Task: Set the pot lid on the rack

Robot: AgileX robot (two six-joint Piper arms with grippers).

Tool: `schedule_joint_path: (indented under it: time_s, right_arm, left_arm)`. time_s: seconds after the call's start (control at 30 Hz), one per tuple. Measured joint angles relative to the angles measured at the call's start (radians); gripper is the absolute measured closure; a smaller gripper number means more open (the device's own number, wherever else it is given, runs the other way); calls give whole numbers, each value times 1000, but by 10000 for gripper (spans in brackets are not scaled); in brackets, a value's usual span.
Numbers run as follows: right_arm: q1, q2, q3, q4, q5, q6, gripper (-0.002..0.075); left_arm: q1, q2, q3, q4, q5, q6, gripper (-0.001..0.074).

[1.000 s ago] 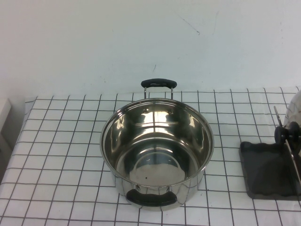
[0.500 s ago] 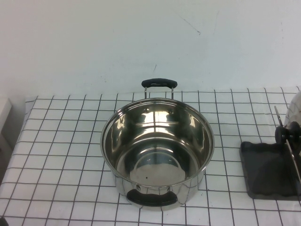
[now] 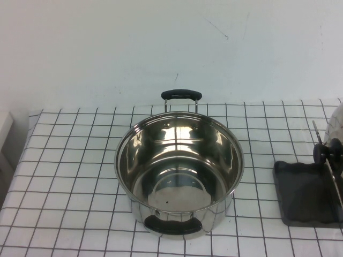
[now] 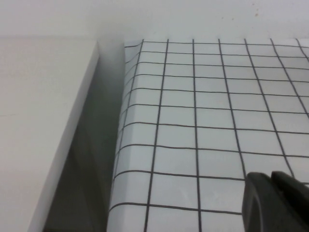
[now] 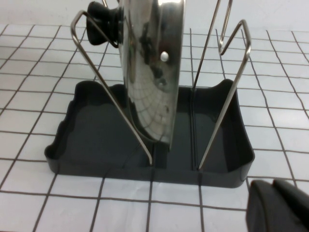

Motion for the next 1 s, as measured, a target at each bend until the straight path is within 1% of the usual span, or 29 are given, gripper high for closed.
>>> schedule_joint_path:
  time_s: [0.17,0.27,0.43,0.53,0.8,1.0]
  right_arm:
    - [0,0,0,0,0,0,728]
    - [0,0,0,0,0,0,728]
    - [0,0,0,0,0,0,728]
    - [0,0,0,0,0,0,729]
    - [0,0,0,0,0,0,729]
    - [0,0,0,0,0,0,729]
  left_arm:
    - [78,-2,0,-51,-1,76,737]
    - [95,-2,0,-53,-1,84,737]
    - [97,-2,0,-56,-1,101,737]
    - [80,-2,0,-71,-1,101,737]
    - [-28,-2,0,-80,-1,101,737]
    - [-43,-2,0,-86,-1,101,737]
